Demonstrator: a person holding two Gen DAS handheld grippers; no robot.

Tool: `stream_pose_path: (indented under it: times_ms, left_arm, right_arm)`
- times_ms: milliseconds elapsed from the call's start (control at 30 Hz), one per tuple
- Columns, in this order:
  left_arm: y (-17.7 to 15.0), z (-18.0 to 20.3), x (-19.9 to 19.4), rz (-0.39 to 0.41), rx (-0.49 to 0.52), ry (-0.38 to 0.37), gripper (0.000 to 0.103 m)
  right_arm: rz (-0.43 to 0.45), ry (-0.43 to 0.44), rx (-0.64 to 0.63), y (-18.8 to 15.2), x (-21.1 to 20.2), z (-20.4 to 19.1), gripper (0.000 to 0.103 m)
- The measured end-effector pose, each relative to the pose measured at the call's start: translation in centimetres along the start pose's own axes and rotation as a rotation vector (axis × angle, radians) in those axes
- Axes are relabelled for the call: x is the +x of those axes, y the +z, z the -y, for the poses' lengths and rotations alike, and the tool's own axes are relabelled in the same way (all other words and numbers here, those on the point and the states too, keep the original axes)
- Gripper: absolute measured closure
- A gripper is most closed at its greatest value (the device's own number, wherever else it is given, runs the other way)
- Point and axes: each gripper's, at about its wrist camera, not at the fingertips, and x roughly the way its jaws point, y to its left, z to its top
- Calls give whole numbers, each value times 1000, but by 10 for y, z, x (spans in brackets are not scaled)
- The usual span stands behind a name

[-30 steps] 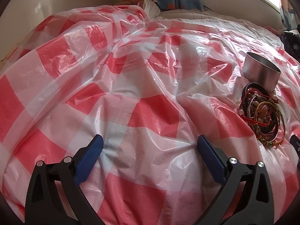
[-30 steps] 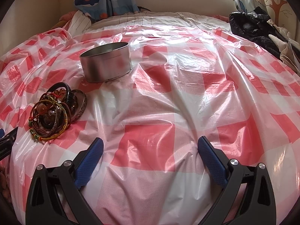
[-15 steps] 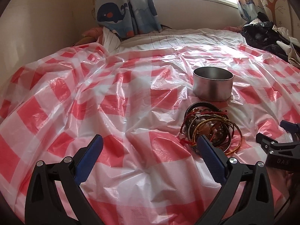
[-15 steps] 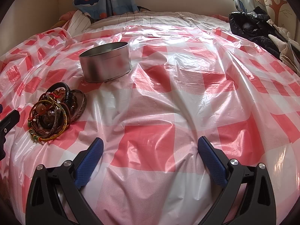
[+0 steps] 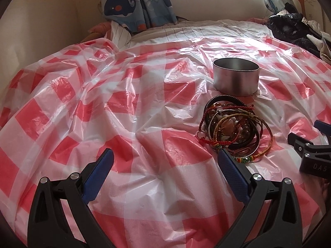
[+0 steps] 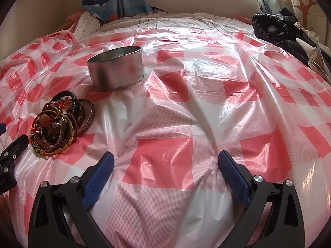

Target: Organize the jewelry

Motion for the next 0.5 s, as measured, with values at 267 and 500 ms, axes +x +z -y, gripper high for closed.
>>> stream_pose_path:
  times_ms: [267,500]
  left_arm:
    - [0,4,-2,-5,19,2,6]
    - [0,5,-2,-13,18,-1,6]
  right_arm:
    - [0,-1,-1,0,0,-1,7]
    - [0,-1,-1,0,0,-1,7]
